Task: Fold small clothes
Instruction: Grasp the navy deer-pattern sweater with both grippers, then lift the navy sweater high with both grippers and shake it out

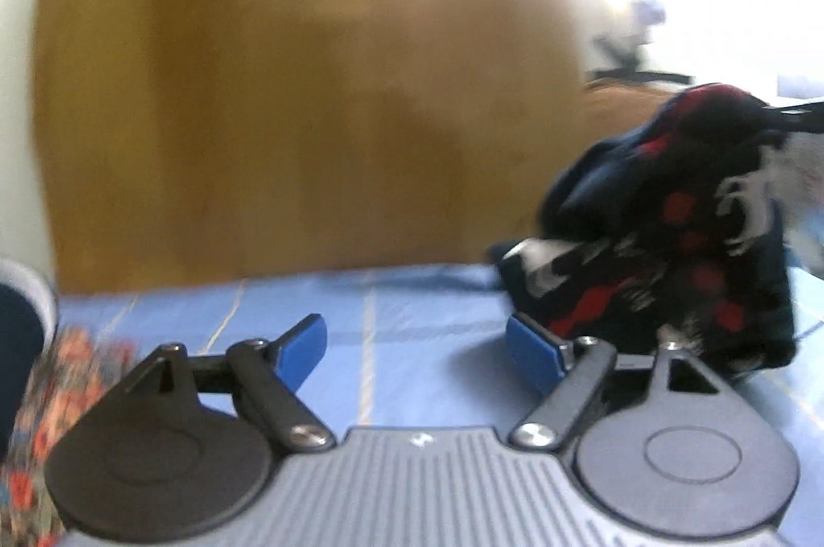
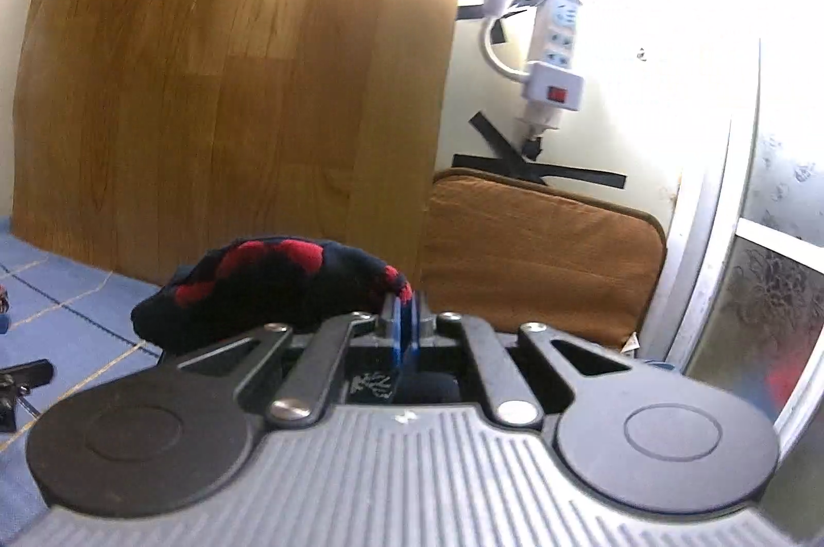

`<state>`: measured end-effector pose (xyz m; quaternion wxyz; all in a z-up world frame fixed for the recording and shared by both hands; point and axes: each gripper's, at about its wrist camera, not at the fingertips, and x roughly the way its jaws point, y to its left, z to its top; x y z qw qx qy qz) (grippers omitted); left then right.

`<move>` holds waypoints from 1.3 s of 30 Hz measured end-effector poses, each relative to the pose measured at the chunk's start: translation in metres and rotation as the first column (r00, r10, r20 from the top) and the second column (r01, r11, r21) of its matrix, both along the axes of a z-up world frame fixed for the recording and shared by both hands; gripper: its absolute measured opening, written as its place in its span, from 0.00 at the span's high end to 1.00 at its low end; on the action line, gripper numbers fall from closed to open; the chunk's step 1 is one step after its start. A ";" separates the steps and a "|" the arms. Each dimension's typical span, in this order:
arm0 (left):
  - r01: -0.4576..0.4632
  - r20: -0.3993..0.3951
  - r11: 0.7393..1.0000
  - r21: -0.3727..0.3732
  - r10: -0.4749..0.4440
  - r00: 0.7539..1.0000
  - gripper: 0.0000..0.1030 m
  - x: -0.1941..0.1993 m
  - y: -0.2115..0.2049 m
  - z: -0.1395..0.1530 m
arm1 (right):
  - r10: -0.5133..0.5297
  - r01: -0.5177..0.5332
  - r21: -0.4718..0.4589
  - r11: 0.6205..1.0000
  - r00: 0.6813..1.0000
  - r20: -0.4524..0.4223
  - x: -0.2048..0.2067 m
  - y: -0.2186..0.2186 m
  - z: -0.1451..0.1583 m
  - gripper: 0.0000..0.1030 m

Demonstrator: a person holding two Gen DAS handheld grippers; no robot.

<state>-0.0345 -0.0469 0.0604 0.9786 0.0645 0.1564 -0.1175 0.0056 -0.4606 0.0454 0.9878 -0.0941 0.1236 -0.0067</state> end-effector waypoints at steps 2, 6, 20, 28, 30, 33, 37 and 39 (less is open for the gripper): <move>0.040 0.025 0.999 0.030 -0.041 0.999 0.22 0.007 -0.017 0.010 | 0.008 -0.008 0.004 1.000 1.000 0.023 -0.003 0.003 0.005 0.94; 0.118 0.059 0.993 0.010 -0.119 0.991 0.19 0.020 -0.042 0.032 | 0.030 -0.029 -0.018 0.999 0.995 0.095 -0.019 0.005 0.014 0.94; 0.186 0.130 0.976 -0.113 -0.171 0.977 0.97 0.067 -0.069 0.081 | 0.094 -0.052 -0.145 0.988 0.948 0.304 -0.081 0.006 0.069 0.94; 0.217 0.207 0.974 -0.064 -0.200 0.958 0.65 0.045 -0.047 0.091 | 0.112 0.010 -0.262 0.965 0.887 0.448 -0.108 0.008 0.132 0.94; 0.265 0.244 0.963 -0.049 -0.245 0.938 0.48 -0.002 -0.045 0.083 | 0.107 0.032 -0.280 0.959 0.878 0.467 -0.111 0.007 0.146 0.94; 0.346 0.304 0.938 -0.021 -0.324 0.896 0.20 -0.043 -0.038 0.073 | 0.104 0.056 -0.305 0.951 0.868 0.485 -0.115 0.007 0.164 0.94; 0.453 0.332 0.891 -0.002 -0.427 0.841 0.07 -0.089 -0.034 0.064 | 0.098 0.085 -0.331 0.940 0.862 0.498 -0.115 0.009 0.183 0.94; 0.494 0.344 0.870 0.005 -0.465 0.815 0.03 -0.110 -0.034 0.060 | 0.097 0.093 -0.342 0.935 0.861 0.499 -0.109 0.010 0.189 0.94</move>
